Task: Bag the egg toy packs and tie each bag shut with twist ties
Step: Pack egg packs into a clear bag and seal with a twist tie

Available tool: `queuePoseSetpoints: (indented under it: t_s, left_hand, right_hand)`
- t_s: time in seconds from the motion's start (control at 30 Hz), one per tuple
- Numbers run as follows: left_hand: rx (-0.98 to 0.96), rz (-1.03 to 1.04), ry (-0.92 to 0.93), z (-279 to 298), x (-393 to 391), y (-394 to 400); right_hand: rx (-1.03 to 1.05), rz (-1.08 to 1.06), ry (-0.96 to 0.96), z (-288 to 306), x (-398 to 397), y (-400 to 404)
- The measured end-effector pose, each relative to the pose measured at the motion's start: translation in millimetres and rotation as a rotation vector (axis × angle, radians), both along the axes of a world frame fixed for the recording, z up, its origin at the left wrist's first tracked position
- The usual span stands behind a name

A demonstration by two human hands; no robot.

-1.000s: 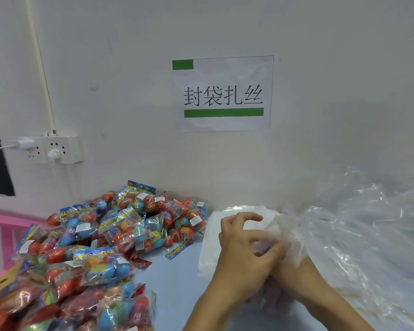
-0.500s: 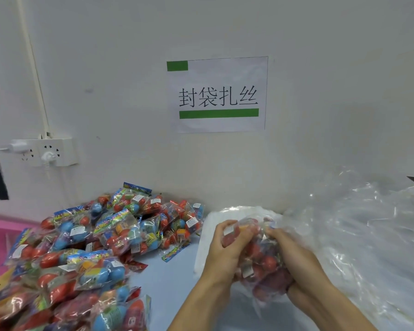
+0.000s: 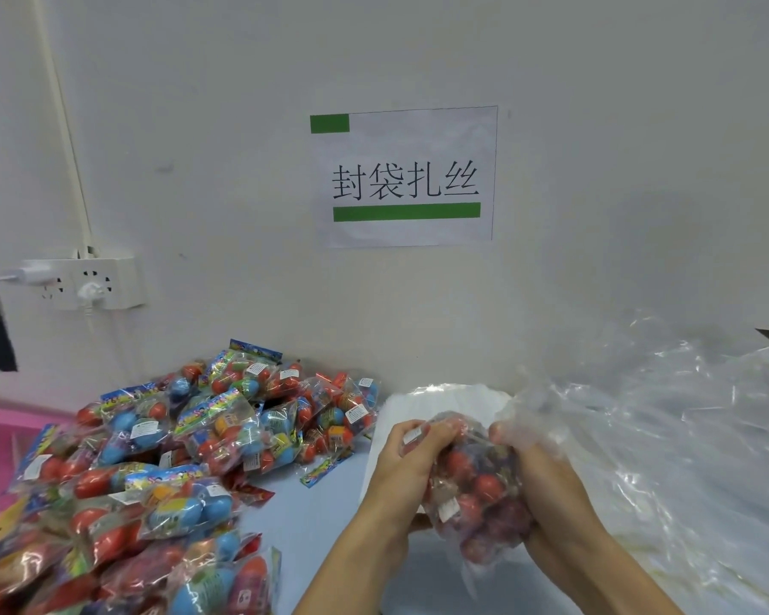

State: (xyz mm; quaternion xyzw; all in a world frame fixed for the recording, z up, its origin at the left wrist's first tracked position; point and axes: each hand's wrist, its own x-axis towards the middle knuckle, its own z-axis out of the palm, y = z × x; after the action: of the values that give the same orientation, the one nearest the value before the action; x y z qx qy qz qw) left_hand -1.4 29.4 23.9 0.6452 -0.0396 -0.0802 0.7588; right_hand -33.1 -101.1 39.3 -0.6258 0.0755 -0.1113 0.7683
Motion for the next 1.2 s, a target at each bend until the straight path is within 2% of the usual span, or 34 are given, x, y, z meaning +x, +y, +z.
queuePoseSetpoints:
  t_s: [0.2, 0.27, 0.37, 0.43, 0.5, 0.6, 0.7, 0.8, 0.9, 1.07, 1.2]
  left_hand:
    - [0.042, -0.172, 0.053, 0.9, 0.0, 2.4]
    - [0.044, -0.183, -0.009, 2.4, -1.0, -0.1]
    - [-0.029, -0.145, -0.044, 2.6, -1.0, -3.6]
    - [0.104, -0.084, -0.215, 0.1, -2.7, -3.1]
    - [0.371, -0.072, -0.519, -6.9, -4.7, -2.5]
    - [0.711, -0.165, -0.870, -11.9, -8.9, -4.1]
    - [0.885, -0.166, -1.011, -8.2, -6.5, -0.3]
    - [0.781, -0.162, -0.956, -6.0, -4.6, 5.8]
    - [0.544, -0.117, -0.817, -2.4, -5.1, 7.5]
    - [0.159, -0.154, -0.507, 5.0, -9.1, 4.0]
    - [0.058, -0.115, -0.252, 11.2, -8.6, 7.9]
  right_hand:
    - [-0.131, -0.004, -0.025, 2.2, -3.3, 1.0]
    - [-0.044, -0.084, -0.019, 2.7, -1.6, -3.9]
    - [0.288, -0.177, 0.019, 4.8, 3.0, -17.2]
    - [0.488, -0.249, 0.039, 6.7, 5.2, -27.6]
    - [0.572, -0.279, 0.062, 7.4, 6.2, -31.4]
    - [0.546, -0.236, 0.103, 5.0, 7.1, -28.3]
    - [0.489, -0.199, 0.134, 5.2, 6.5, -23.9]
    - [0.462, -0.110, 0.160, 4.9, 7.1, -24.7]
    - [0.308, -0.079, 0.111, 3.1, 9.7, -28.0]
    - [0.095, -0.011, 0.053, 7.7, 6.0, -20.8]
    - [-0.037, -0.051, -0.022, 0.2, 3.1, -11.1]
